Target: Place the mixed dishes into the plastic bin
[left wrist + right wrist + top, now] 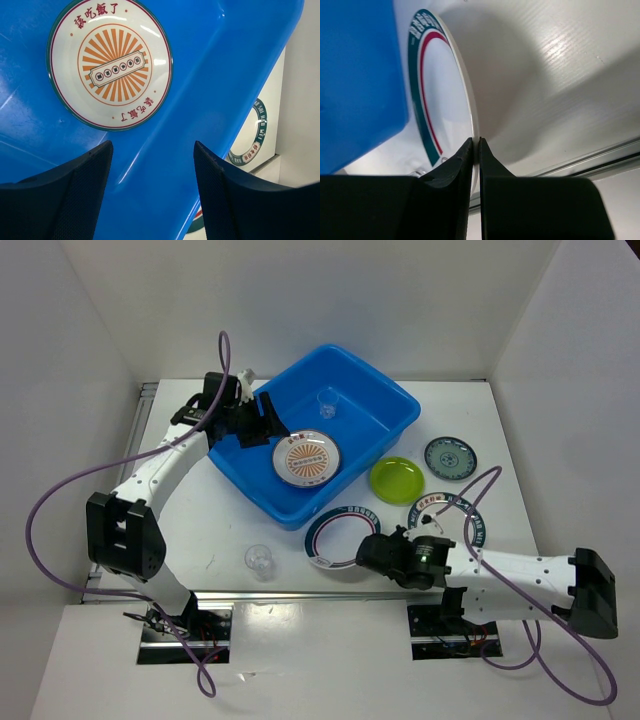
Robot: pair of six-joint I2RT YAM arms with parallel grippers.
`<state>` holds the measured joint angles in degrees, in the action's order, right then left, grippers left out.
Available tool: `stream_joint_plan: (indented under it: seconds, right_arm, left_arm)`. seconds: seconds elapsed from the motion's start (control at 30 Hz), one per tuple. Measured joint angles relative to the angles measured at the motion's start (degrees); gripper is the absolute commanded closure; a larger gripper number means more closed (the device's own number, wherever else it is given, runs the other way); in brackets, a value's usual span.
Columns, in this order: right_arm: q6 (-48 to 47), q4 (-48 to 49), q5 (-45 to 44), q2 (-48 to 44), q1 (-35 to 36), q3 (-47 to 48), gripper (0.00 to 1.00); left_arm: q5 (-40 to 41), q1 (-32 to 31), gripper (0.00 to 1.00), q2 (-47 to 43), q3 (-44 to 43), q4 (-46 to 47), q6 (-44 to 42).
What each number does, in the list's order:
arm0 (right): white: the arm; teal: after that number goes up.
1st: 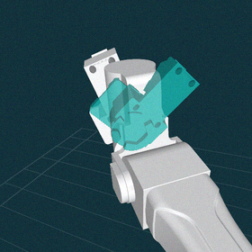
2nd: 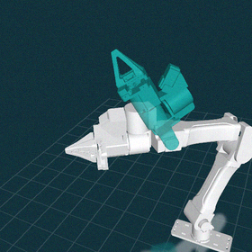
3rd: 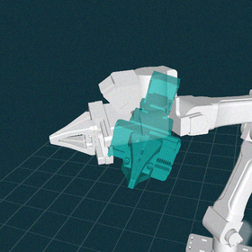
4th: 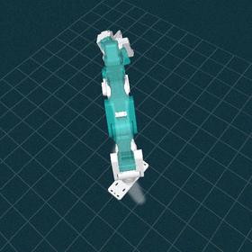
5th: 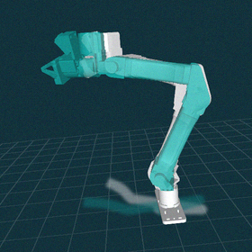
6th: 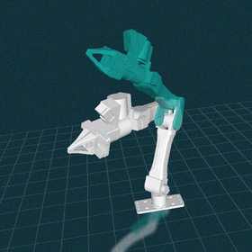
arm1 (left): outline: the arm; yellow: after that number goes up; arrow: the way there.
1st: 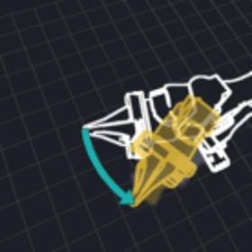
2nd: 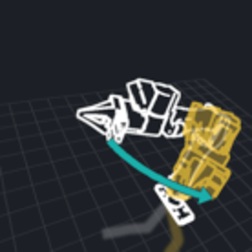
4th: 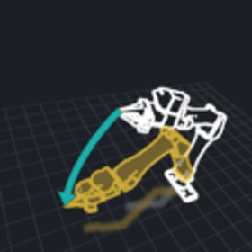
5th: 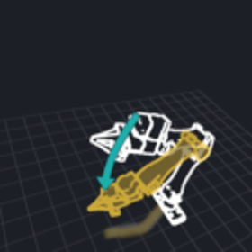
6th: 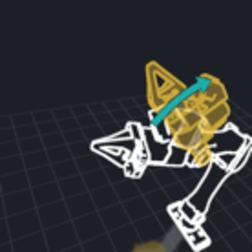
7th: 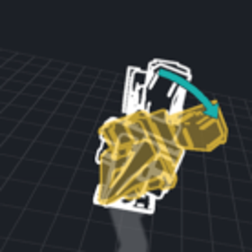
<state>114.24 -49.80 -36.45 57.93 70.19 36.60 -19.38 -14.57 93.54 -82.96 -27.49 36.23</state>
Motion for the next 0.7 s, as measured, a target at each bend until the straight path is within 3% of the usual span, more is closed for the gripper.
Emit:
stream_joint_plan:
  seconds: [0.3, 0.53, 0.7]
  right_arm:
    - [-0.39, -8.00, -3.41, -4.02, 0.07, 5.68, 0.99]
    - [-0.57, -18.03, -4.42, -4.79, 0.07, 15.93, 0.99]
    - [-0.61, -21.59, -4.15, -7.28, 0.07, 17.79, 0.99]
  left_arm:
    - [1.36, 0.00, 0.36, 0.00, -0.44, -0.09, 0.02]
    - [2.80, 0.00, 0.36, -0.13, -1.46, -0.48, 0.02]
    - [3.34, 0.13, 0.36, -0.83, -1.60, -0.66, 0.00]
